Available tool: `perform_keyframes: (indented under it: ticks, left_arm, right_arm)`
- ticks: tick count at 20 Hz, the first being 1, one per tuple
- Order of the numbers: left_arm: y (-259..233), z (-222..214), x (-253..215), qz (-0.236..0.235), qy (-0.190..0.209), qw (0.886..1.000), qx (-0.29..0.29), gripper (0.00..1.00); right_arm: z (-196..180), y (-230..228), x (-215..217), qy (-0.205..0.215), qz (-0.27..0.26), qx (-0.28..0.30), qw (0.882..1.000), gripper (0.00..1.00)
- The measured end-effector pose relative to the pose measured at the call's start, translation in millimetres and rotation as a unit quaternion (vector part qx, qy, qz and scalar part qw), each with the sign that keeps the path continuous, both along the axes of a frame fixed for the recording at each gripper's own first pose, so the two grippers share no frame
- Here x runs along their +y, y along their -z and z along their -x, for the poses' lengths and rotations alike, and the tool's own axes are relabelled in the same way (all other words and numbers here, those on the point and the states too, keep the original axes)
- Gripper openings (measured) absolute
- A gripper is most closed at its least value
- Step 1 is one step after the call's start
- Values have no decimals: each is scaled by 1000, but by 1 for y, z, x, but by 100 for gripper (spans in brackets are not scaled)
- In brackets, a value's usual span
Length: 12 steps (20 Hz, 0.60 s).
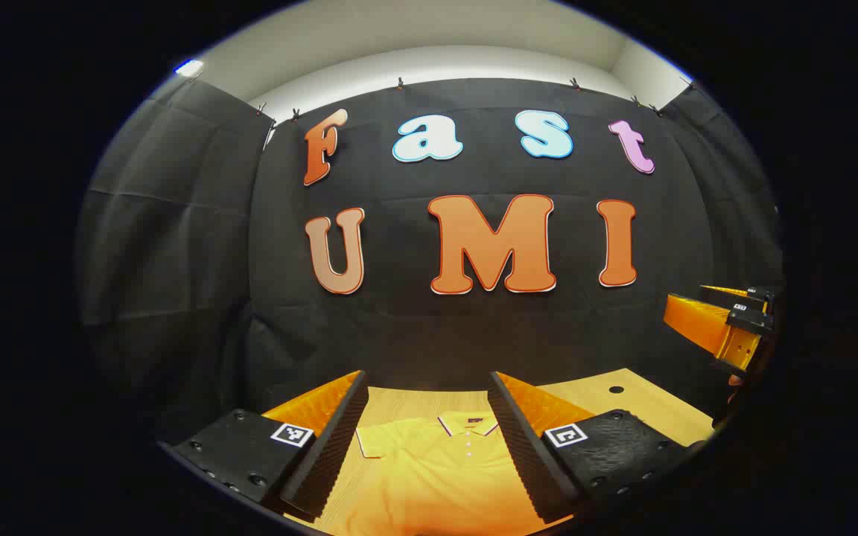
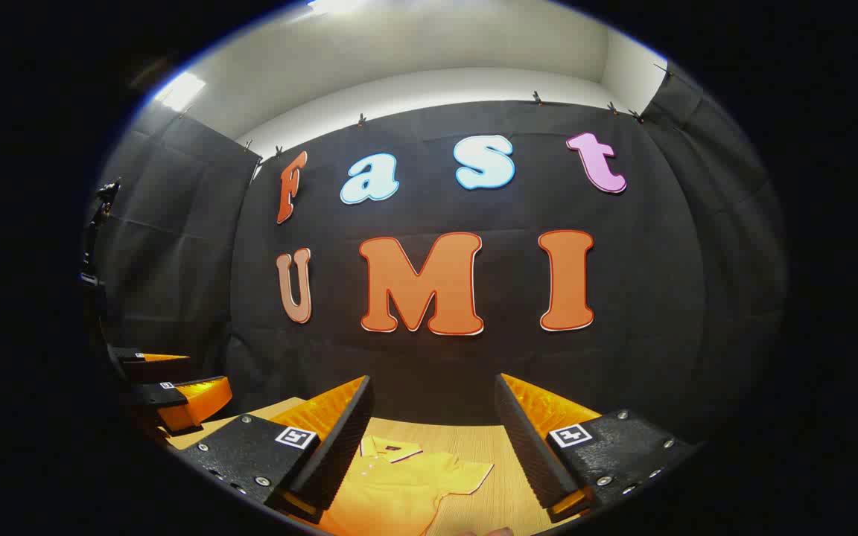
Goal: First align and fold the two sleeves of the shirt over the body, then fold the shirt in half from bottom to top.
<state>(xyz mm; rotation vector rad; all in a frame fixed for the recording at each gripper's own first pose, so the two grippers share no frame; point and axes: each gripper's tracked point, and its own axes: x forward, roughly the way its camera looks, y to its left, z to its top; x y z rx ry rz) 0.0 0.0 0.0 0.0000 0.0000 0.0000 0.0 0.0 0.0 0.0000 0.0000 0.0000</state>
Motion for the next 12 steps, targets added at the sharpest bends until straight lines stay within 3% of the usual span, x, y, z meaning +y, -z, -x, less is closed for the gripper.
perform_keyframes:
  ticks: [6,12]
  left_arm:
    - [3,-2,21,1,-5,1000,0,97]
    - [-2,-28,49,-5,28,1000,-10,97]
  right_arm:
    - [0,3,2,21,5,3,1000,98]
    - [-1,2,27,59,23,3,998,98]
